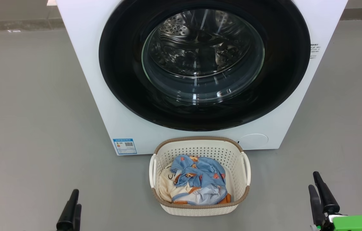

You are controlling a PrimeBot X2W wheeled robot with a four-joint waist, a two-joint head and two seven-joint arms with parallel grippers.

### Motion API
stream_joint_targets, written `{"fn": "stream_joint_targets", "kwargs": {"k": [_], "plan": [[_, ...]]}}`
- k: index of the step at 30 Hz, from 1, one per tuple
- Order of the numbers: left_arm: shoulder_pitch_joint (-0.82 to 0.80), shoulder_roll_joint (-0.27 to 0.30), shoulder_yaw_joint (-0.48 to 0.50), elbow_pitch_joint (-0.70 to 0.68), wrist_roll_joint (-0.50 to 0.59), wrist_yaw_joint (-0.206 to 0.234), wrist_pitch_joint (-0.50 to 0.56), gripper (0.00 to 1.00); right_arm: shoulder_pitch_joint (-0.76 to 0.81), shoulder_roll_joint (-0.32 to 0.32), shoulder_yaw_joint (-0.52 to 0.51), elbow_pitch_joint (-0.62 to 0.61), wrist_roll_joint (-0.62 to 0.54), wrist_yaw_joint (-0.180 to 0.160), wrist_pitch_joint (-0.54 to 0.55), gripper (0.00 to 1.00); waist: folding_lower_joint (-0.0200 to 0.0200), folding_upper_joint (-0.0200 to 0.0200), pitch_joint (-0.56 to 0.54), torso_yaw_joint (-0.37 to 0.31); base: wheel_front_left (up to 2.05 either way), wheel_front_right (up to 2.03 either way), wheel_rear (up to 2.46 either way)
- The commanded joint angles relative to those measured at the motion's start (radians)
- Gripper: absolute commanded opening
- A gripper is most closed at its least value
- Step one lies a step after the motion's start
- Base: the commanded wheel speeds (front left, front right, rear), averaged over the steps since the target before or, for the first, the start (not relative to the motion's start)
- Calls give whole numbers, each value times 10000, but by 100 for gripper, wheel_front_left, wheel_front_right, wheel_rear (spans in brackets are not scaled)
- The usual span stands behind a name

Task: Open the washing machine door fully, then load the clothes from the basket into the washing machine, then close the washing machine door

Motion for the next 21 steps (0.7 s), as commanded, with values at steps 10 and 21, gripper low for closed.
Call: {"fn": "stream_joint_targets", "kwargs": {"k": [10,21], "plan": [[-172,175,-40,-611,1153,-49,-343,100,-5,-139,95,-663,-1167,29,-350,100,-2,0,9,15,0,0,0],[-169,200,-203,-895,3007,-57,-667,100,19,-312,310,-977,-2952,38,-672,100,-2,0,32,13,0,0,0]]}}
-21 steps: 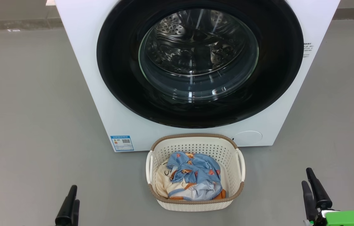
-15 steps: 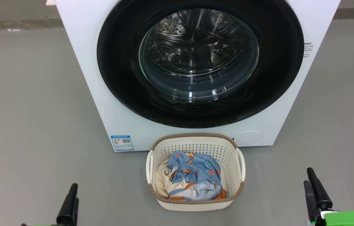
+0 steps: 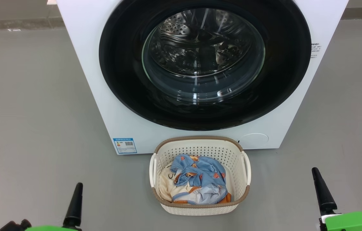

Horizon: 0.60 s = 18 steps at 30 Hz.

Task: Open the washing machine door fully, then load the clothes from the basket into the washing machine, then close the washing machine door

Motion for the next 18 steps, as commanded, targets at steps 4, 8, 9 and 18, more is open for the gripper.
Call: {"fn": "stream_joint_targets", "kwargs": {"k": [4,8,9,18], "plan": [[-164,156,7,-378,906,-58,-204,100,-166,-207,237,-441,-863,42,-208,100,-1,0,16,-8,0,0,0],[-154,165,-62,-401,1567,-61,-322,100,-179,-321,358,-551,-1599,45,-325,100,-1,0,26,-10,0,0,0],[-152,168,-79,-405,1695,-61,-352,100,-181,-351,391,-578,-1790,46,-354,100,-1,0,28,-8,0,0,0],[-155,189,-242,-456,3522,-68,-616,100,-190,-621,744,-666,-3491,53,-617,100,-1,0,68,9,0,0,0]]}}
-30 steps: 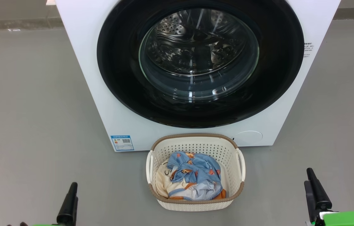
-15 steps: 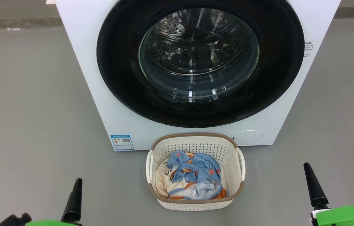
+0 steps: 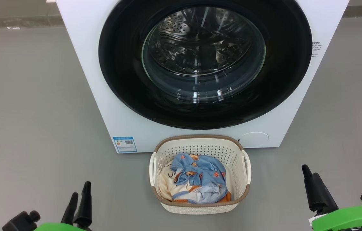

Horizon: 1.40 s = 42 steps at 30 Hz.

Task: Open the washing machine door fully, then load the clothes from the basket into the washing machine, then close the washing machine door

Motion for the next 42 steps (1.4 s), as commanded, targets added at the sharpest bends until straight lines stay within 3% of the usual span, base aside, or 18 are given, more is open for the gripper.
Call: {"fn": "stream_joint_targets", "kwargs": {"k": [1,9,28,42], "plan": [[-165,165,123,-338,486,-57,-164,100,-189,-192,175,-318,-431,54,-161,100,-1,0,9,9,0,0,0],[-161,267,13,-416,1945,174,-371,100,-200,-298,378,-260,-1456,60,-366,100,-1,0,53,23,0,0,0],[-165,1126,-1193,-353,4741,1625,-960,100,-216,-502,589,377,-4389,76,-951,100,-1,0,65,60,0,0,0],[-73,1621,-1930,-1127,6300,2204,-1372,100,-150,-631,713,487,-6041,88,-1360,100,-1,0,41,55,0,0,0]]}}
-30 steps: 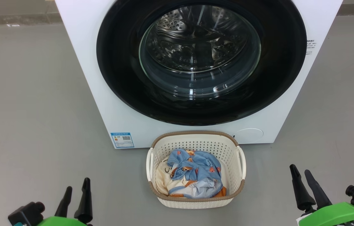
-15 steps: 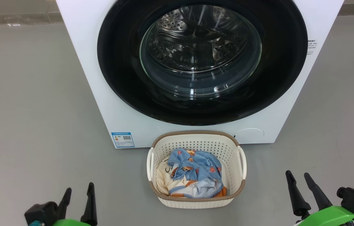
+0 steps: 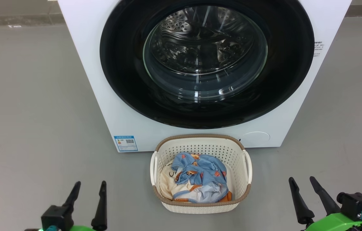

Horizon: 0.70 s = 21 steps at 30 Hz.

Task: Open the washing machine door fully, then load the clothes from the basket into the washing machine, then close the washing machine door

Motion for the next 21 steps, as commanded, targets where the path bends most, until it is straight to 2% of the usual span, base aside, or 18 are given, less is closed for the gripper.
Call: {"fn": "stream_joint_targets", "kwargs": {"k": [1,7,21], "plan": [[-128,227,218,-332,299,99,-147,100,-149,-192,217,-255,-310,82,-144,100,0,0,3,-1,0,0,0],[-108,360,41,-497,1071,332,-353,100,-112,-186,113,-364,-1101,88,-349,100,0,0,35,-5,0,0,0],[-35,518,-98,-764,2652,558,-735,100,-18,-212,130,-541,-2498,99,-728,100,0,0,98,-35,0,0,0]]}}
